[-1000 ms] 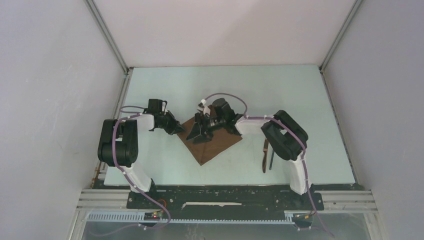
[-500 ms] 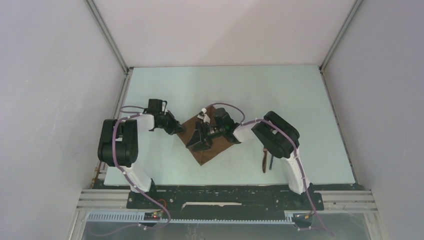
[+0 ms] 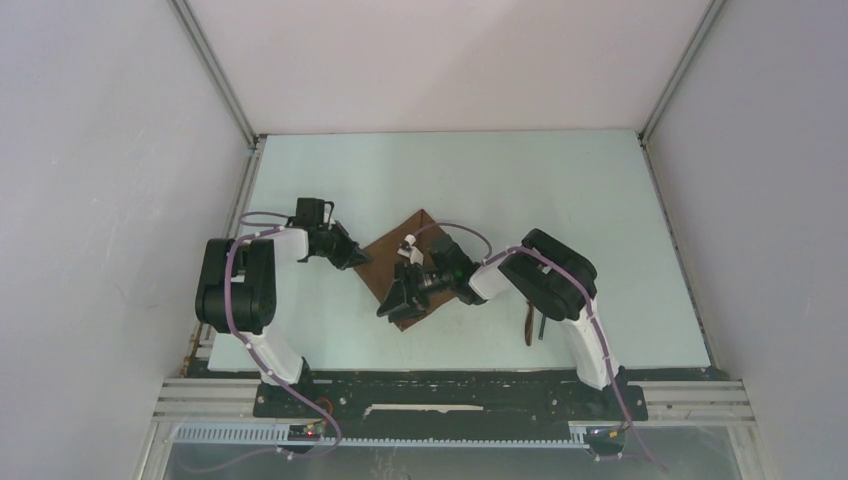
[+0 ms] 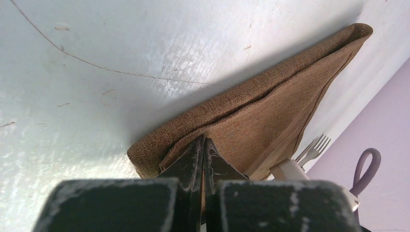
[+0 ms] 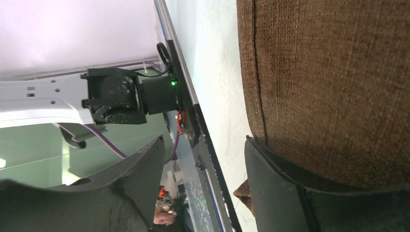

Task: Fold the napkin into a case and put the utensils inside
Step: Smooth out the upper triangle-folded napkin at the center of the board, then pick up the upper triangle-folded napkin from the center of the board, then turn over the upper triangle folded napkin at the center of the board, then smooth out the lower triangle-folded napkin at the center of the board.

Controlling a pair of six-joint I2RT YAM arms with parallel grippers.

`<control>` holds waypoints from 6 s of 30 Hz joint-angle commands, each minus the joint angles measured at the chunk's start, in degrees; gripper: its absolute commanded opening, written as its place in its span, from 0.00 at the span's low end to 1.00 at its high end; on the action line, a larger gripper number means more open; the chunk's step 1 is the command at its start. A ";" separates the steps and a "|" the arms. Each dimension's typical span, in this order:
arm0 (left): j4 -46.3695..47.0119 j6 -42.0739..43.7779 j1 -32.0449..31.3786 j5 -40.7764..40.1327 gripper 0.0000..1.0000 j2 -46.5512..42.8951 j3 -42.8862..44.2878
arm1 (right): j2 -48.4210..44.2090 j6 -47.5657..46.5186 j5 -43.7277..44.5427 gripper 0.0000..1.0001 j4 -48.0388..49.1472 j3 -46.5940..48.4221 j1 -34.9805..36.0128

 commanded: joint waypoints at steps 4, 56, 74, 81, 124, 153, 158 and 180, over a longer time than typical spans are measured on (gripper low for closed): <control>-4.31 4.37 1.30 -5.54 0.01 -3.14 0.75 | -17.44 -19.87 10.71 0.73 -31.60 -1.59 4.54; -20.65 19.44 14.50 -1.42 0.53 -29.15 -1.40 | 9.98 -41.71 59.19 0.49 -99.35 56.44 19.76; -11.59 9.66 15.09 5.69 0.72 -26.63 -11.08 | 4.17 -44.36 63.36 0.00 -84.11 40.10 17.77; 10.35 -6.10 14.35 12.35 0.95 -25.57 -24.67 | -7.10 -42.57 48.03 0.00 -78.11 35.26 13.91; -31.69 11.16 25.80 -4.72 0.00 -45.39 0.06 | -16.18 -33.92 19.20 0.00 -61.69 35.97 19.71; -14.62 1.96 -17.77 -19.46 0.02 11.27 32.39 | -20.24 -29.16 3.06 0.25 -31.66 -15.21 -8.64; -15.11 5.71 -18.59 -17.17 0.52 2.28 30.09 | -32.37 -32.70 25.14 0.59 -53.03 -11.98 -6.49; -26.99 11.89 -16.34 -17.35 0.69 -39.79 -0.59 | -16.85 -32.76 46.51 0.34 -69.25 14.68 2.22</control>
